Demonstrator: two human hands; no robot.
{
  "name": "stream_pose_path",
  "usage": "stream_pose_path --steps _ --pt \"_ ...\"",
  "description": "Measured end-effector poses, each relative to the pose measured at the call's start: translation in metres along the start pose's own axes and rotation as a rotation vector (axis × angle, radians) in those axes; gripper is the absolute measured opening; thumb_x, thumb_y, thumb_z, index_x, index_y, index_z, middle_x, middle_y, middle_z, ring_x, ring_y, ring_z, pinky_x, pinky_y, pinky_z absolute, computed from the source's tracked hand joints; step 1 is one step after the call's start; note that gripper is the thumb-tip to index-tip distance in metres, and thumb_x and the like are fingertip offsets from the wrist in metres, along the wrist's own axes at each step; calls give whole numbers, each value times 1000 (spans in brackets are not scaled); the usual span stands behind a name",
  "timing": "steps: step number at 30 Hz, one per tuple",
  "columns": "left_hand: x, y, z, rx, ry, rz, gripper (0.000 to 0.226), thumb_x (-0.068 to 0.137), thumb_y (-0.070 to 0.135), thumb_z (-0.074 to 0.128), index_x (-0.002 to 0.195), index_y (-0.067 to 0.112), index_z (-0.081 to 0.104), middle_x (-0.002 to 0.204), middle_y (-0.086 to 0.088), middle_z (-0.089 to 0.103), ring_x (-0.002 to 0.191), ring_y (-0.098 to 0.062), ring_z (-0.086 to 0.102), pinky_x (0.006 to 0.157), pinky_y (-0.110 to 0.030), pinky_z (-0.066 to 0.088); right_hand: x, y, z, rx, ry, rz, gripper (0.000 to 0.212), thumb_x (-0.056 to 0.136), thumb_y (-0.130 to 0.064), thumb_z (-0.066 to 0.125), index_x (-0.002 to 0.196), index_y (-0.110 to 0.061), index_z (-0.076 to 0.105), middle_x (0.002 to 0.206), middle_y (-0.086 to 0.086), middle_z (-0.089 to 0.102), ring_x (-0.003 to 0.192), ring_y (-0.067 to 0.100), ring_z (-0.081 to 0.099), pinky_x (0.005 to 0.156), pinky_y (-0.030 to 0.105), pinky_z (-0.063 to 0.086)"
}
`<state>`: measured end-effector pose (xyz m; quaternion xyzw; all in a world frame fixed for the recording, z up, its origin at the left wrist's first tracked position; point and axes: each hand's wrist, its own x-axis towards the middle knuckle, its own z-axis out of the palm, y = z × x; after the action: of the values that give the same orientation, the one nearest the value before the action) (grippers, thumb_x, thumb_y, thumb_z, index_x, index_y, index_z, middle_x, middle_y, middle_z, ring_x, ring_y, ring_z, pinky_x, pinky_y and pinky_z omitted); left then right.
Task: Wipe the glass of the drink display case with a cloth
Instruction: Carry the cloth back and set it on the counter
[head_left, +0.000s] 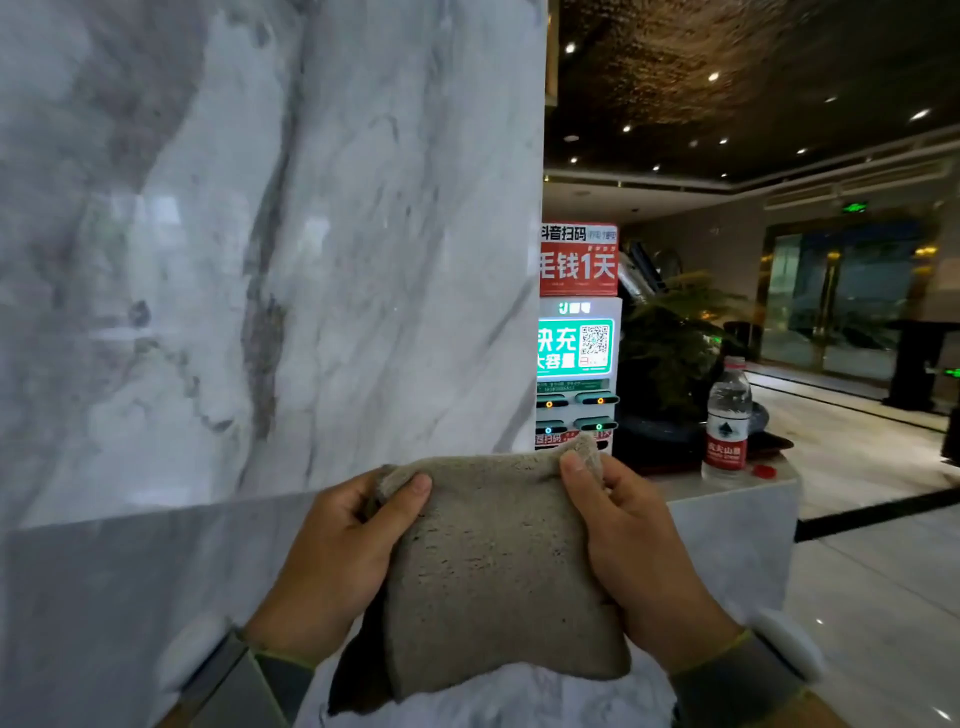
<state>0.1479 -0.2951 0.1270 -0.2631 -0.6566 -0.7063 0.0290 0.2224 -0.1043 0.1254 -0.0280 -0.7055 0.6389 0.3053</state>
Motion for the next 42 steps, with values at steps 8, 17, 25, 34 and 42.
stream_pose_path --steps 8,17,25,34,42 --pt "53 -42 48 -23 -99 -50 23 76 40 61 86 27 77 87 8 77 81 -6 71 67 -19 50 45 35 -43 -54 60 59 39 74 -56 52 87 -25 70 83 1 71 77 13 69 65 30 59" --pt "124 -106 103 45 -205 -85 27 67 47 66 83 27 76 76 5 76 73 -7 69 67 -28 51 110 91 -90 -181 176 98 28 92 -36 51 87 -15 69 76 1 68 68 7 65 51 14 50" --pt "153 -140 159 386 -195 104 6 89 38 61 91 33 63 80 11 67 81 6 58 61 -9 43 157 134 -140 -264 199 146 23 92 -39 50 89 -24 66 90 2 66 81 16 64 65 25 50" --pt "188 -192 217 810 -63 325 18 97 29 47 113 26 55 101 13 55 79 3 50 65 -1 37 227 189 -186 -347 -32 176 16 92 -35 55 91 -26 69 91 -4 67 87 13 63 67 23 48" --pt "218 -227 233 1047 3 184 18 97 15 48 112 16 59 109 -9 67 88 -24 68 75 -26 51 283 227 -189 -619 -154 145 19 86 -38 66 84 -19 67 79 -1 69 75 11 65 72 36 57"
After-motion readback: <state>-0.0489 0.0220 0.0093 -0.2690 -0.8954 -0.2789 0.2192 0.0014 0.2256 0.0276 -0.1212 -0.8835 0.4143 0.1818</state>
